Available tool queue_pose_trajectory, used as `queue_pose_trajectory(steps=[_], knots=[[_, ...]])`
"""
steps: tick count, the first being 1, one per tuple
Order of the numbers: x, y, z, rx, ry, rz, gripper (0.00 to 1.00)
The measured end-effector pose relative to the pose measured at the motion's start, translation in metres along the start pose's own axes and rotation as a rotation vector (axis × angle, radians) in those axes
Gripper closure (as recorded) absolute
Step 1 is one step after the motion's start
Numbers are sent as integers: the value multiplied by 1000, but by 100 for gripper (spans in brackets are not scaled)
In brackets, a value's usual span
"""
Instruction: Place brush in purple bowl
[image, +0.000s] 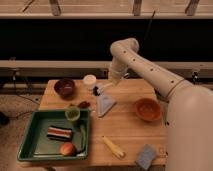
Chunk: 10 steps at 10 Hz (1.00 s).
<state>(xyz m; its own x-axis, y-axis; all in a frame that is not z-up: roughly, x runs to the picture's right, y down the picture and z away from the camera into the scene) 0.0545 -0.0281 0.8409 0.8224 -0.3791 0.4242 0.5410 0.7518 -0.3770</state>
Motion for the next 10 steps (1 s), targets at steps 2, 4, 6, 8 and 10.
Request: queue_pose_trajectory(steps=[2,4,6,8,10], knots=[[1,0,0,4,3,-2,100],[-1,-26,-14,29,16,-32,100],[-6,-63,-31,48,20,-75,100],[-18,-96,-35,59,25,-118,100],[-35,-135,-33,67,21,-167,100]])
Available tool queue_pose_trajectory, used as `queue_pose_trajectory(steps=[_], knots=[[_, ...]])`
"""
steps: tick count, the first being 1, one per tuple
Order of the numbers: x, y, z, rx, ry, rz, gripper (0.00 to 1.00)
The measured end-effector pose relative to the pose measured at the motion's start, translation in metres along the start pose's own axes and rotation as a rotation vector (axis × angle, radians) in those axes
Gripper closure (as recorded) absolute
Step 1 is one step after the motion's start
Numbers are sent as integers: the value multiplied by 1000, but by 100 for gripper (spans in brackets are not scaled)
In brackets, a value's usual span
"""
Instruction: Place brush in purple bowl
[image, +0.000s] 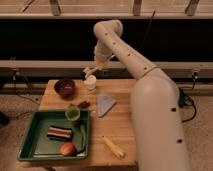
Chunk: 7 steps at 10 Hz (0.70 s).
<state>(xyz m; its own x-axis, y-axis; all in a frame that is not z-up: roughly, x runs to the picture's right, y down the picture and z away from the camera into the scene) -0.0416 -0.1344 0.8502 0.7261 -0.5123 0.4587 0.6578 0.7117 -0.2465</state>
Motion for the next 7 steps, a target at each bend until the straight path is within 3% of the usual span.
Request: queue_pose_trajectory(steps=[3,7], knots=[[-20,-45,16,20,0,-44,100],[-50,-84,41,52,-12,-45,100]])
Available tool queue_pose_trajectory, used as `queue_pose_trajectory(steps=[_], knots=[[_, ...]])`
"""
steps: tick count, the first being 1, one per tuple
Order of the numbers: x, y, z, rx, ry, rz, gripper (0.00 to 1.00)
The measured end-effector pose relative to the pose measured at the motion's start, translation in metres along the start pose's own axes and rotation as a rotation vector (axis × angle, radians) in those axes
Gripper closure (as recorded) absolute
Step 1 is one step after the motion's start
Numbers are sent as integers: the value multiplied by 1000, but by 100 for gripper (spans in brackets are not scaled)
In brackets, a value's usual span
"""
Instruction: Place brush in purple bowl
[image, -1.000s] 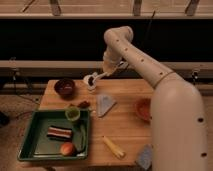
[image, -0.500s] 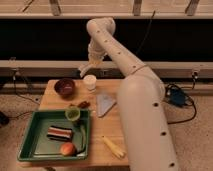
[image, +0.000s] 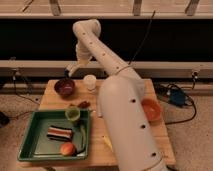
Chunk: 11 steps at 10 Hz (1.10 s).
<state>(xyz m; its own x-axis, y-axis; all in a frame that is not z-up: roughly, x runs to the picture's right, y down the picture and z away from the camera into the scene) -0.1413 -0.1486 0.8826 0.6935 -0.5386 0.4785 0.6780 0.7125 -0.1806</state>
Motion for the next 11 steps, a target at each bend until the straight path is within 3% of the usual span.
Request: queue_pose_trajectory(steps=[3,6,11], knots=[[-17,-20,21,10,-15,-3,100],[-37,-31,47,-7,-13,-35,96],[-46,-29,69,-42,18,-52,48]])
